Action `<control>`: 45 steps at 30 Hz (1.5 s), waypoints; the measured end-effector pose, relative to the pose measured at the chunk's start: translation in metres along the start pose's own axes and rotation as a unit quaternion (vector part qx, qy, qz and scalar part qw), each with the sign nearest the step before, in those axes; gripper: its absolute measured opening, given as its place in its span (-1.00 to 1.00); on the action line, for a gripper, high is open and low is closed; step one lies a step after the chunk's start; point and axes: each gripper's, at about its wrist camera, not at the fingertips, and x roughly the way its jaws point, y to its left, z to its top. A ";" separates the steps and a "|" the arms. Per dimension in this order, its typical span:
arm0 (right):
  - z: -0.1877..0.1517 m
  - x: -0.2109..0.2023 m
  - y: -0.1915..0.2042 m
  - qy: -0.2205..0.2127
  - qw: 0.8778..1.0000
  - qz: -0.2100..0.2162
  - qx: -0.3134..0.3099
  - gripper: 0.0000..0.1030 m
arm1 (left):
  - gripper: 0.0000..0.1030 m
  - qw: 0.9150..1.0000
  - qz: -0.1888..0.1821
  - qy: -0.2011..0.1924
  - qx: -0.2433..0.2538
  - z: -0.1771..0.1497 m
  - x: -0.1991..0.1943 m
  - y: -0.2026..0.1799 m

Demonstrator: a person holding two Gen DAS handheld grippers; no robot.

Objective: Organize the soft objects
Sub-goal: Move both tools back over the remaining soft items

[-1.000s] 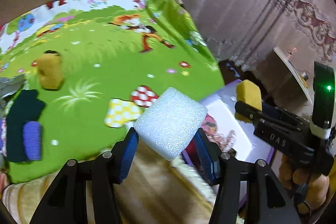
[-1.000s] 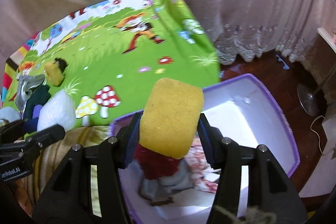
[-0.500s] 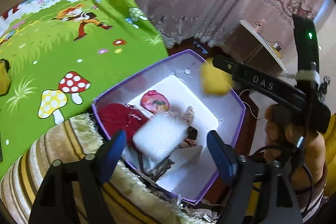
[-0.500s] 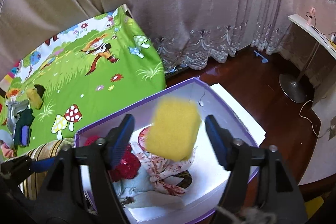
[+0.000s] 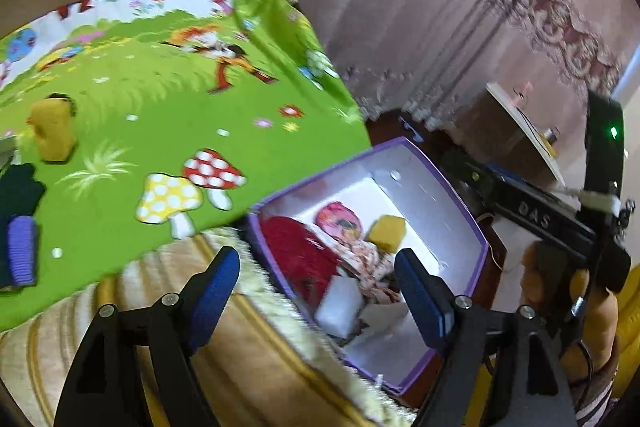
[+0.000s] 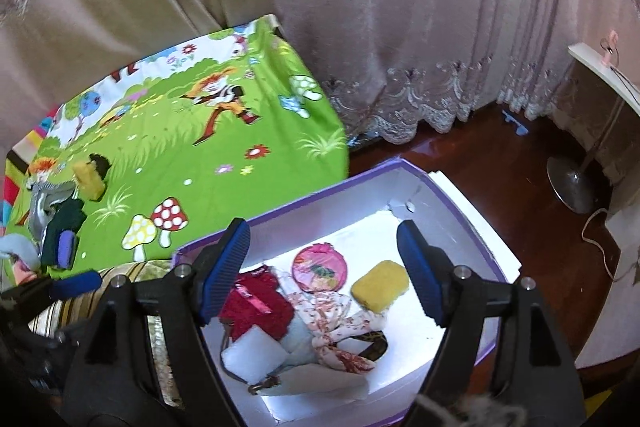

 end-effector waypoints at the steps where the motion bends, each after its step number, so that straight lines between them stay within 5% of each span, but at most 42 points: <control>1: 0.000 -0.001 0.006 0.000 1.000 0.007 -0.007 0.52 | 0.57 1.000 0.007 -0.007 -0.005 0.000 -0.005 0.006; 11: 0.003 -0.004 0.056 0.003 0.998 0.051 -0.044 0.52 | 0.57 0.989 0.072 -0.088 -0.089 -0.012 -0.071 0.086; 20: 0.003 0.001 0.108 0.015 0.993 0.076 -0.087 0.53 | 0.48 0.953 0.125 -0.164 -0.223 -0.060 -0.157 0.178; 32: -0.001 0.006 0.197 0.032 0.979 0.129 -0.156 0.53 | 0.42 0.915 0.140 -0.177 -0.334 -0.090 -0.195 0.257; 45: -0.017 0.018 0.292 0.062 0.953 0.191 -0.227 0.53 | 0.12 0.899 0.115 -0.163 -0.389 -0.062 -0.178 0.307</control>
